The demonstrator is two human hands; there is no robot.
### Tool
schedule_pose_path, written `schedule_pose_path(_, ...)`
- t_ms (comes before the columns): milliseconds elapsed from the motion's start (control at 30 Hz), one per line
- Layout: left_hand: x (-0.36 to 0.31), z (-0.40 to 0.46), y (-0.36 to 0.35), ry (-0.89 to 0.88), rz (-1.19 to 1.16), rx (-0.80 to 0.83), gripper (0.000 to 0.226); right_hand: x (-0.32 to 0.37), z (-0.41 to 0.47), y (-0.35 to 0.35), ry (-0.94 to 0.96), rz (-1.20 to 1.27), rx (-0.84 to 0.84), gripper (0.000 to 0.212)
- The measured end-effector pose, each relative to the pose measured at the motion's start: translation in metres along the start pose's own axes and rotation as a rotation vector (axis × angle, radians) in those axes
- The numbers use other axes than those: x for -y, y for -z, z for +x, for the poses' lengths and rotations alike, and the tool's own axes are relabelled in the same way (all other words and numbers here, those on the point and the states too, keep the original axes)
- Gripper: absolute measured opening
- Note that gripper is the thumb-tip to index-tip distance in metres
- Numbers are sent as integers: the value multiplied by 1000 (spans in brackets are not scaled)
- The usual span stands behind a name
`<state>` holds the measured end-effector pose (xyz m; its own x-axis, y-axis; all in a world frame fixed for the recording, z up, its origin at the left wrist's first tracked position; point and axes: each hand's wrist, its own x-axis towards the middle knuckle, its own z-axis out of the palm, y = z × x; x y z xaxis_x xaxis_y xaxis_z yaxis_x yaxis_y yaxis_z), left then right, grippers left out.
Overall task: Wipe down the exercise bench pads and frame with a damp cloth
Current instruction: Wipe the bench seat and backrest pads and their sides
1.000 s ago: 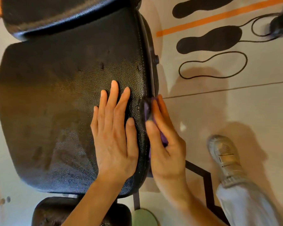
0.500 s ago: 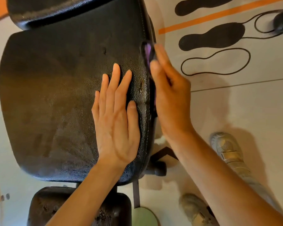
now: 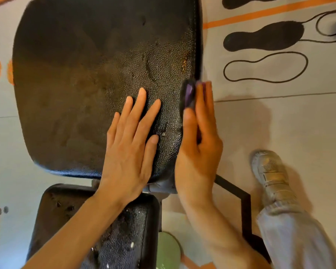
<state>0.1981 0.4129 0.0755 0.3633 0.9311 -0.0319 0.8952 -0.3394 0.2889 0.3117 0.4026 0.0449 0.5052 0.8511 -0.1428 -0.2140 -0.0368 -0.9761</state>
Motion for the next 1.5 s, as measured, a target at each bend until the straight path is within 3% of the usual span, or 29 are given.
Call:
schedule_pose_path(100, -1, 1, -4, 3, 3, -28, 52, 1, -76, 10, -22, -68, 78, 43)
schedule_pose_path(300, -1, 0, -8, 18, 2, -54, 52, 3, 19, -2, 10, -41, -47, 42)
schedule_pose_path(467, -2, 1, -6, 20, -30, -44, 52, 0, -85, 7, -29, -72, 83, 47)
schedule_pose_path(667, 0, -1, -8, 0, -39, -71, 51, 2, 5, -3, 106, -162, -15, 42)
schedule_pose_path(833, 0, 0, -6, 7, -81, -74, 51, -10, -90, 17, 77, -211, 164, 46)
schedule_pose_path(1033, 3, -1, -5, 4, -201, -102, 53, 2, 2, 0, 215, -359, 45, 41)
schedule_pose_path(1233, 3, -1, -4, 110, -304, -126, 61, -7, -52, 55, 381, -572, 550, 42)
schedule_pose_path(1400, 1, -16, -3, 201, -268, -142, 56, 14, -9, 33, 307, -566, 409, 41)
schedule_pose_path(1500, 0, -17, 0, 281, -276, -137, 56, 13, -25, 44, 334, -615, 586, 43)
